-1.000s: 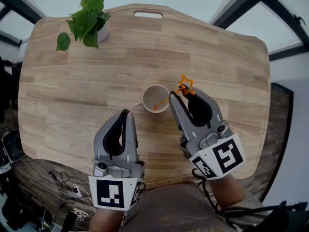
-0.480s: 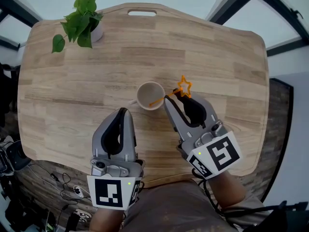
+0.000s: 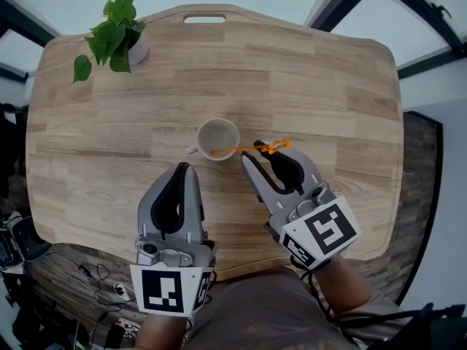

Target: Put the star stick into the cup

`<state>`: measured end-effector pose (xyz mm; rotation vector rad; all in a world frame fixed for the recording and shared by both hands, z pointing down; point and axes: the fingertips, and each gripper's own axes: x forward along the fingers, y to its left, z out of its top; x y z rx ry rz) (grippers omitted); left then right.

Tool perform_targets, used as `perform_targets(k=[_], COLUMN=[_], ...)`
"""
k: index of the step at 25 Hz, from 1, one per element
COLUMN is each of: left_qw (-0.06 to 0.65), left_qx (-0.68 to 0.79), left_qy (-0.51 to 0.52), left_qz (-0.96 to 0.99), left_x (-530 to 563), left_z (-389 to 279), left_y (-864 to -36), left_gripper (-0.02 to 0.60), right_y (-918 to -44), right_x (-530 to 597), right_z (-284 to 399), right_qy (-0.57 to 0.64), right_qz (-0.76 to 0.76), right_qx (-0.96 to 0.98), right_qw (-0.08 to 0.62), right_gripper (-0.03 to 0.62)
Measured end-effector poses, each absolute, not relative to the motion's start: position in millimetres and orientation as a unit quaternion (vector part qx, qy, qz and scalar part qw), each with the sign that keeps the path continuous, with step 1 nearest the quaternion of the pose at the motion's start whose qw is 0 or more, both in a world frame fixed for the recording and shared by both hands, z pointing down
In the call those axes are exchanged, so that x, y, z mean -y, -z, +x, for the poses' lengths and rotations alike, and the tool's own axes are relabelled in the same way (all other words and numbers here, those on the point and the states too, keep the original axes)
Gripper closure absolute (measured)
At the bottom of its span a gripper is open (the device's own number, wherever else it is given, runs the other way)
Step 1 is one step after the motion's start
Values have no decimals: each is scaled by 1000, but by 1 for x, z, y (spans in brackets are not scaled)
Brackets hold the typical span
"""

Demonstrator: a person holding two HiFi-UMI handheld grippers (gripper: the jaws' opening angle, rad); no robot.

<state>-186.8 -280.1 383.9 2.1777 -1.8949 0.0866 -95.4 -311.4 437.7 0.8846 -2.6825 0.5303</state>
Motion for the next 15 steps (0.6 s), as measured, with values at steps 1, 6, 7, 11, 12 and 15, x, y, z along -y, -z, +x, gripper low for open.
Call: perform_targets(k=[1, 6, 7, 11, 12, 15], left_qw=[126, 123, 123, 121, 121, 117], left_qx=[650, 648, 647, 645, 645, 645], left_qy=[-30, -28, -28, -28, -27, -26], left_qz=[749, 751, 752, 754, 754, 755], left_x=[280, 275, 274, 269, 268, 263], left_z=[-185, -177, -176, -170, -169, -166], left_y=[-383, -381, -380, -377, -376, -374], left_gripper=[580, 580, 580, 580, 580, 580], right_y=[-438, -437, -437, -439, -439, -437], right_x=[310, 303, 301, 291, 289, 283], right_z=[-94, -87, -86, -83, -83, -81], right_qy=[-184, -182, -182, -185, -186, -184], right_qz=[305, 304, 302, 295, 293, 292], right_qx=[925, 925, 925, 926, 926, 927], right_qw=[134, 138, 141, 147, 148, 147], right_gripper=[471, 471, 471, 471, 471, 471])
